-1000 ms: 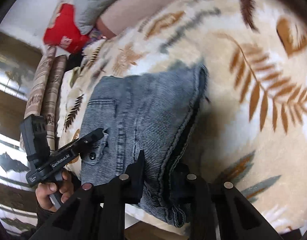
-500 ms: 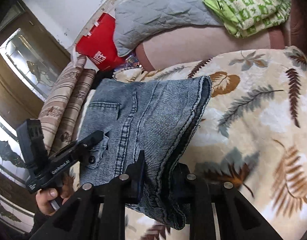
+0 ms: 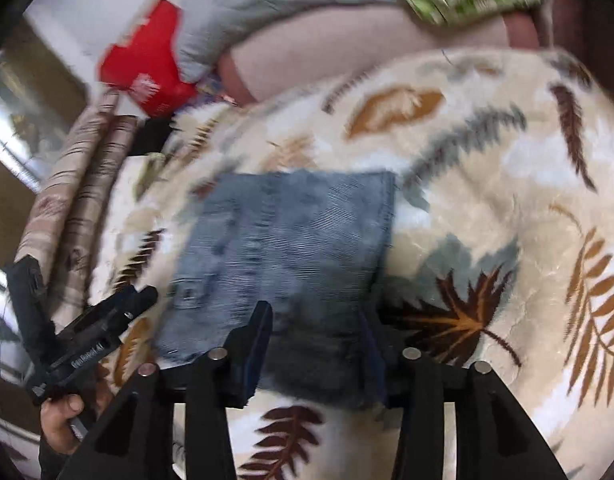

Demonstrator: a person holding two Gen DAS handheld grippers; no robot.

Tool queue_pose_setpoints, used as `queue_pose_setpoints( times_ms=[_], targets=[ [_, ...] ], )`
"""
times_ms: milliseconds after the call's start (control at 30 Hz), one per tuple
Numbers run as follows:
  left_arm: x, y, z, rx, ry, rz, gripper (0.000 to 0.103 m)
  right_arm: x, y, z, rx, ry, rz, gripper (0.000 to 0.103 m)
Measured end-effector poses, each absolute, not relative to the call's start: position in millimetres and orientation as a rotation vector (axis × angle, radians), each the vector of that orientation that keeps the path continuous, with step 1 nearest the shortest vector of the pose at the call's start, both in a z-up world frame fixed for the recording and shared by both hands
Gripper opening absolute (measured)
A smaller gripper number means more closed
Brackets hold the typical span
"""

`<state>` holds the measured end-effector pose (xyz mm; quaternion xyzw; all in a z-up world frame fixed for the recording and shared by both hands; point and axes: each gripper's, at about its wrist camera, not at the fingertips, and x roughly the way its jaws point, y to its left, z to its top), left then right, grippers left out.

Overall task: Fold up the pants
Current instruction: 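Release the jeans and lift both tools away from the stack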

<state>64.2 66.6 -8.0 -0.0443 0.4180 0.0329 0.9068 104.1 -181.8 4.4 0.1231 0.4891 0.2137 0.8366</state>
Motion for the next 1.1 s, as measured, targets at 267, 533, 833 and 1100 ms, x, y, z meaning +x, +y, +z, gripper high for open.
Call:
queue_pose_setpoints(
  times_ms=[267,533,833,1100],
  targets=[
    [60,63,-28,-0.070,0.932,0.090,0.091,88,-150,-37,0.048,1.153,0.417,0.076],
    [62,61,-37,-0.070,0.940,0.081,0.091,135,-152,33,0.139,0.995,0.407,0.076],
    [65,61,-43,-0.072,0.947,0.065,0.091,221,-135,-62,0.388,1.244,0.391,0.084],
    [58,58,-36,-0.062,0.928,0.099,0.091,161,-154,-10,0.374,1.137,0.450,0.085]
  ],
)
